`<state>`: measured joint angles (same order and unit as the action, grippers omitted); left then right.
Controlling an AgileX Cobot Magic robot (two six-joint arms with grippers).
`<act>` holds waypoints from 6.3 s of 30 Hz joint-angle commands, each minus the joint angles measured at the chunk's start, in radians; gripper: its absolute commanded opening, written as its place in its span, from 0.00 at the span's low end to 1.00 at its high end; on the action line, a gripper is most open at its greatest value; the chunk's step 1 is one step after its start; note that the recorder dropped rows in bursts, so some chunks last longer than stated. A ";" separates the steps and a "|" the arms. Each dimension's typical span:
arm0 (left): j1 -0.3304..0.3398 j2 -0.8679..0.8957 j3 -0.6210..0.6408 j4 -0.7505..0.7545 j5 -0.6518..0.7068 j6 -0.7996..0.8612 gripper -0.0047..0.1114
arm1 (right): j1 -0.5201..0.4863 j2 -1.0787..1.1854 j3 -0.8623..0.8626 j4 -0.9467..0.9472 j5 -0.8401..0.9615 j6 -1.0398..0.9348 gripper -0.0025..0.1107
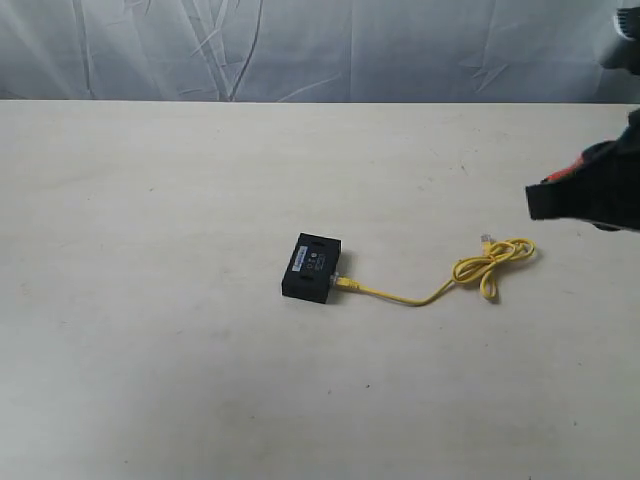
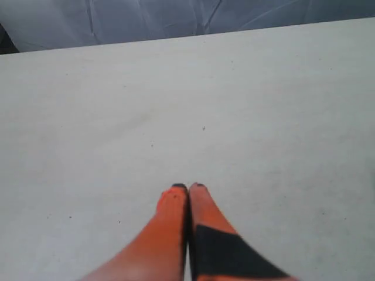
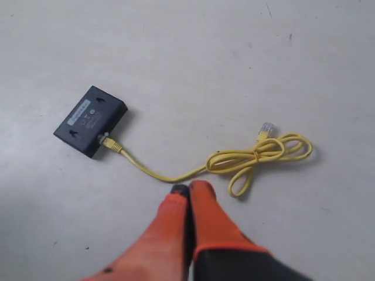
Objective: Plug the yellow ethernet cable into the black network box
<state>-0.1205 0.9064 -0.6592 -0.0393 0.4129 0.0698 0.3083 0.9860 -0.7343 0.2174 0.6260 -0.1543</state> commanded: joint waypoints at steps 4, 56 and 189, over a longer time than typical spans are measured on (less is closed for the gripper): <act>0.002 -0.119 0.106 -0.019 -0.020 -0.007 0.04 | -0.006 -0.341 0.175 0.005 -0.064 0.000 0.02; 0.002 -0.127 0.115 -0.013 -0.006 -0.007 0.04 | -0.120 -0.986 0.524 -0.140 -0.137 0.098 0.02; 0.099 -0.906 0.659 0.014 -0.181 -0.044 0.04 | -0.218 -0.986 0.734 -0.176 -0.274 0.105 0.02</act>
<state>-0.0216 0.0068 -0.0051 -0.0285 0.2301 0.0306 0.0956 0.0049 -0.0044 0.0495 0.3687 -0.0472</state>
